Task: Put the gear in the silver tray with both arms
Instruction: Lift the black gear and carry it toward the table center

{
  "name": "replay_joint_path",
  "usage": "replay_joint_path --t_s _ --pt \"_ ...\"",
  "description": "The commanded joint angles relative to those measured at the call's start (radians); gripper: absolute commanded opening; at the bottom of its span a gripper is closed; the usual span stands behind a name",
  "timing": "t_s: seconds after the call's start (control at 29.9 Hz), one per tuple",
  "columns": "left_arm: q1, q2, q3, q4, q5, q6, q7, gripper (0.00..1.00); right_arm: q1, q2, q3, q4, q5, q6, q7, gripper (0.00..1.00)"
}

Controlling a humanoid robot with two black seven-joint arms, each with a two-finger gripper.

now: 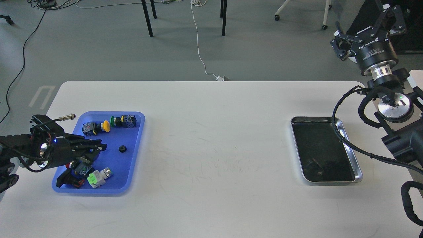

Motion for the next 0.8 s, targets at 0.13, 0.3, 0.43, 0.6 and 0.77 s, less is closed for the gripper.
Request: replay_joint_path --t_s 0.13,0.3,0.43,0.6,0.77 --pt "-0.14 -0.002 -0.012 -0.126 -0.004 -0.088 0.0 0.16 0.001 -0.014 0.006 0.004 0.0 0.0 0.0 0.99" --pt "-0.268 -0.099 -0.012 -0.178 -0.009 -0.152 0.0 0.16 0.0 -0.038 0.008 0.006 0.002 0.0 0.0 0.99" --pt "-0.324 -0.232 -0.003 -0.166 -0.004 -0.166 0.03 0.16 -0.023 -0.08 0.009 0.025 0.002 0.0 0.0 0.99" --pt "-0.318 -0.43 0.003 -0.132 0.002 -0.167 0.096 0.16 -0.126 -0.182 0.012 0.15 0.002 0.0 0.0 0.99" --pt "-0.315 -0.585 0.045 -0.057 0.002 -0.167 0.102 0.15 -0.255 -0.316 -0.014 0.266 -0.003 0.0 -0.002 0.99"
